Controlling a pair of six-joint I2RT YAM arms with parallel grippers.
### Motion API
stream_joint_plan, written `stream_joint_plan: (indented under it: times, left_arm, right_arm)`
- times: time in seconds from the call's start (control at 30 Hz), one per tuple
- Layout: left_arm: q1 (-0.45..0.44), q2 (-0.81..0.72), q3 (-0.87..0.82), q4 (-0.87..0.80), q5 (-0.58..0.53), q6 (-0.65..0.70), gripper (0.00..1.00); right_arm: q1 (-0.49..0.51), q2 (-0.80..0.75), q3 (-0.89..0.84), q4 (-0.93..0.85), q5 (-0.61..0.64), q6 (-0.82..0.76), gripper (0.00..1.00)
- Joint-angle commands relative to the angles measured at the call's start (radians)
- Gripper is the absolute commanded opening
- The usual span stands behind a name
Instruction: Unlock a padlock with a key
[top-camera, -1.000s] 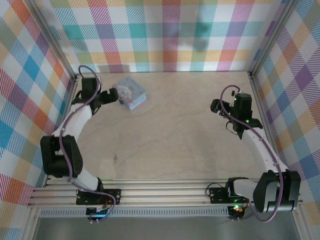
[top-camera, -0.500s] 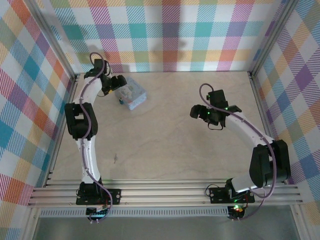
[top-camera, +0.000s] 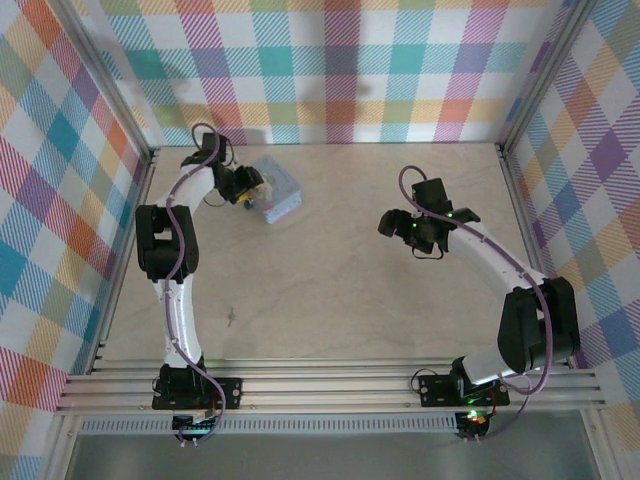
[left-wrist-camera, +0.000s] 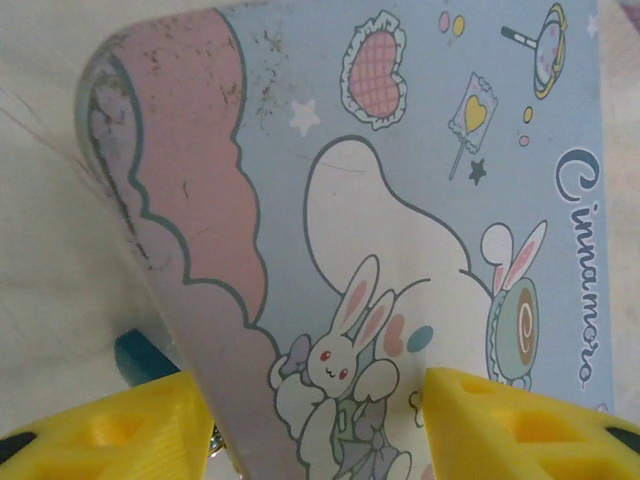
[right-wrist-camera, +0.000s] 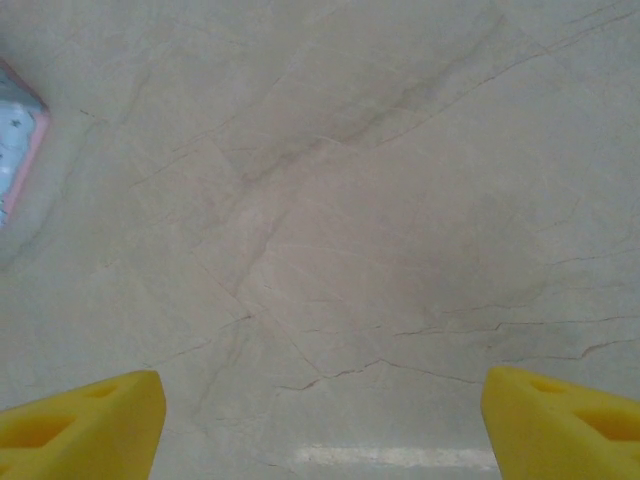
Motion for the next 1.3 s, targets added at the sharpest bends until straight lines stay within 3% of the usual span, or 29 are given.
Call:
stream_joint_plan:
  times: [0.0, 0.27, 0.53, 0.83, 1.0, 1.27]
  left_arm:
    - [-0.093, -0.066, -0.114, -0.015, -0.004, -0.053, 0.51]
    - [-0.299, -0.272, -0.419, 0.114, -0.147, -0.275, 0.50]
    - [-0.484, -0.368, -0.445, 0.102, -0.211, -0.312, 0.51]
    - [-0.470, -0.426, -0.265, -0.115, -0.331, -0.099, 0.64]
    - [-0.373, -0.327, -0.155, -0.116, -0.176, -0.036, 0.66]
    - [-0.305, -0.068, 0.097, -0.169, -0.012, 0.034, 0.64]
  right_arm:
    - [0.031, -0.010, 0.009, 0.001, -0.016, 0.064, 0.82]
    - [0.076, -0.012, 0.065, -0.031, -0.055, 0.115, 0.82]
    - [0.107, 0.001, 0.064, -0.065, -0.116, 0.184, 0.77]
    - [0.154, 0.064, 0.060, -0.080, -0.186, 0.207, 0.76]
    - [0.158, 0.114, 0.072, -0.069, -0.213, 0.226, 0.56]
    - [0.159, 0.209, 0.146, -0.086, -0.237, 0.214, 0.64]
